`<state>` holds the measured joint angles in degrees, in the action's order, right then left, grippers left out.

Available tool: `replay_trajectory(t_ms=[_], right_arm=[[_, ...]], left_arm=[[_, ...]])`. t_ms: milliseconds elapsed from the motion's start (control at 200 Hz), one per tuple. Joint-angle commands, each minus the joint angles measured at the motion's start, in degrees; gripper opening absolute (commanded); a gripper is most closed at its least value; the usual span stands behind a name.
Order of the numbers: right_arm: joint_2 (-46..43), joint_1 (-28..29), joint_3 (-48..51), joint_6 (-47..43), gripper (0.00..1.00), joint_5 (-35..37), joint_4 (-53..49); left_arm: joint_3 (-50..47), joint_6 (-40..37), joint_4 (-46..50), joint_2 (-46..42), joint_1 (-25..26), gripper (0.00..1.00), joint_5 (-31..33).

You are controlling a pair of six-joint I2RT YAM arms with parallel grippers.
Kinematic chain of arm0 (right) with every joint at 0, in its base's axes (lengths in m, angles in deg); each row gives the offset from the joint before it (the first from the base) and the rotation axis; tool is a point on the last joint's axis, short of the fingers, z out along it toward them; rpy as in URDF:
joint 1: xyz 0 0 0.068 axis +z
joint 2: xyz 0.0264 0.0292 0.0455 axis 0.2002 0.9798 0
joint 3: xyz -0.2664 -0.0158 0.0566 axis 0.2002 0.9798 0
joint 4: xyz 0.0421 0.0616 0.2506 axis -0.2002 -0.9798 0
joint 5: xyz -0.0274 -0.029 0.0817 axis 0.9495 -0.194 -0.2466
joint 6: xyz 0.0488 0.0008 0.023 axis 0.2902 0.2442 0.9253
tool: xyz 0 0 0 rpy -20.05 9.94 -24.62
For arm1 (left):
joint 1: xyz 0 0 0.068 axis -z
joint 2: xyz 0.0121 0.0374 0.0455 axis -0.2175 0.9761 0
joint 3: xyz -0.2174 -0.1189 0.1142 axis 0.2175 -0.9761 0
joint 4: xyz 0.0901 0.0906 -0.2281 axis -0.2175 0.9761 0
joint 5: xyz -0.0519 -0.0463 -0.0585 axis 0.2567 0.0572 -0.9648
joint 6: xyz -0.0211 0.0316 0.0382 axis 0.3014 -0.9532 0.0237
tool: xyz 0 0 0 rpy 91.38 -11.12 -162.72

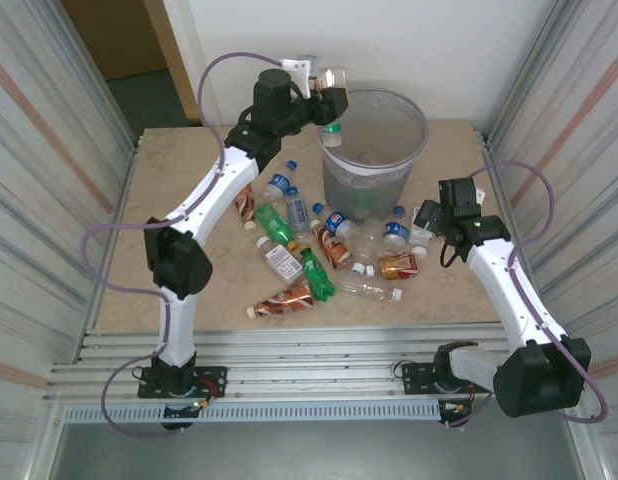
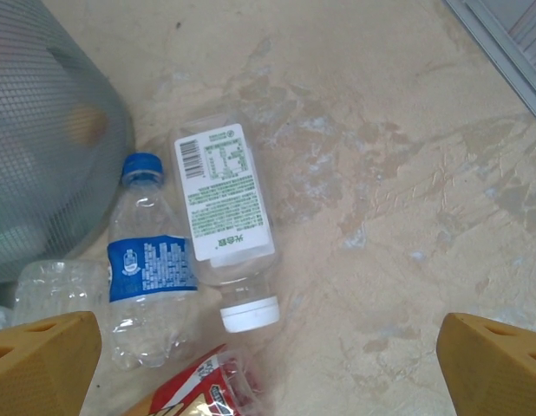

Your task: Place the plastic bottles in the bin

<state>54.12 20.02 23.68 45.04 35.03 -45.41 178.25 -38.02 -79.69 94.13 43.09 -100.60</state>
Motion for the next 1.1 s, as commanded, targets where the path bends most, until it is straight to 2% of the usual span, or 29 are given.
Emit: replay_trajectory(t_ms=[0,210,361,566,661,786,1092], right_arm=[[0.5,-0.5,0.8,2.2,0.98,-0.6,1.6],[1.6,-0.9,1.7,2.7,0.98,-1.9,3.0],[3.1,-1.3,2.3,3.0,0.98,-3.0,4.3],[5.9,-2.0,2.6,3.3,0.98,-5.0,6.0],[7.1,-2.5,2.8,3.3,0.98,-5.3,6.7],[8.8,-3.4,3.1,2.9,1.0,-6.6,7.4],[13.1,-4.3,2.9,1.7,0.94,-9.0,9.6]], left_arm=[[6.0,-0.6,-1.1,3.2,0.6,0.57,-2.0],[10.4,-1.2,0.0,7.7,1.8,0.58,-1.7],[11.8,-3.1,1.3,9.6,2.3,0.64,-1.6],[14.7,-3.3,2.7,11.7,2.4,0.82,-2.8],[16.7,-3.3,3.7,12.4,2.4,0.88,-3.0],[17.2,-3.7,4.5,11.5,2.4,0.89,-3.2],[13.6,-6.1,5.0,4.7,2.5,0.95,-3.7]])
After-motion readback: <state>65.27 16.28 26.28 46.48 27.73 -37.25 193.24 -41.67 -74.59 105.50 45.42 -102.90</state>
